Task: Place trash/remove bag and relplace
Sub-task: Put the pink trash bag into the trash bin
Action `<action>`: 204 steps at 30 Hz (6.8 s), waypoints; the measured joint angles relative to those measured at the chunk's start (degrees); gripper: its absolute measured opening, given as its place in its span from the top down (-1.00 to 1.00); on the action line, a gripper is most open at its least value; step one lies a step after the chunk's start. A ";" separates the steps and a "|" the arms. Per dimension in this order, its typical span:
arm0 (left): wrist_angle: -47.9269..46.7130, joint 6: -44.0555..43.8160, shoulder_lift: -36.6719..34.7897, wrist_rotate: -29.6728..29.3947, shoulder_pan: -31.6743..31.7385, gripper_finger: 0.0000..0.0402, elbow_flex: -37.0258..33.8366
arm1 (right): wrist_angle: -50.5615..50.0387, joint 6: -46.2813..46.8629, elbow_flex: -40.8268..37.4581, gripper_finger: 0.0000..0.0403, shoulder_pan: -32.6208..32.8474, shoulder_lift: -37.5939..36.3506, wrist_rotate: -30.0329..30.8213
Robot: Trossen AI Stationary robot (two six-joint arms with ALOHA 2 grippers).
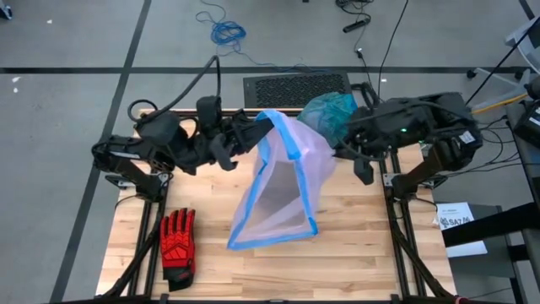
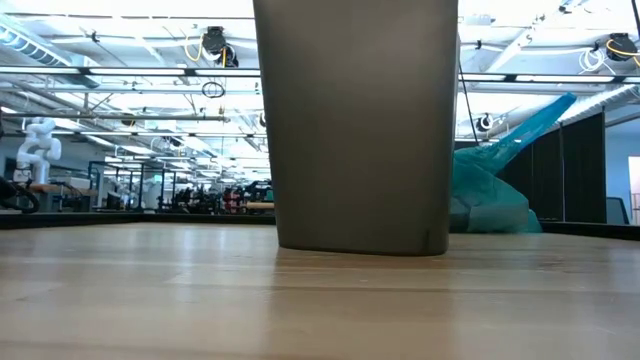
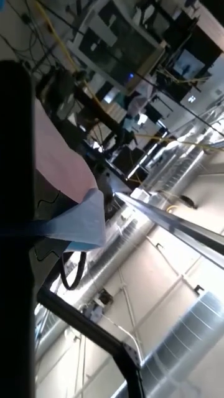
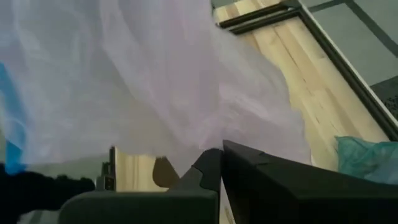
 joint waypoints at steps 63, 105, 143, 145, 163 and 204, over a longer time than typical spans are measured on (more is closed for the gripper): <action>10.22 -4.01 2.88 12.37 2.61 1.00 0.04 | 5.90 -23.29 0.02 0.99 -9.45 8.94 -4.99; 33.57 -24.11 19.29 21.42 9.88 1.00 2.14 | 47.80 -15.10 -46.73 1.00 -11.97 -27.42 2.40; 22.50 -13.26 16.93 32.51 7.42 1.00 2.93 | 33.54 -12.25 -52.45 1.00 -14.02 1.49 -34.14; 23.83 -13.55 16.59 32.72 7.34 1.00 2.97 | 33.58 -10.91 -52.49 1.00 -14.05 -0.92 -33.20; 24.22 -13.40 16.45 33.38 7.32 1.00 3.21 | 65.37 0.30 -52.41 1.00 -24.61 -13.60 -29.21; 16.96 -11.78 16.65 35.22 7.74 1.00 3.08 | 43.85 -7.48 -52.52 1.00 -16.84 5.09 -26.30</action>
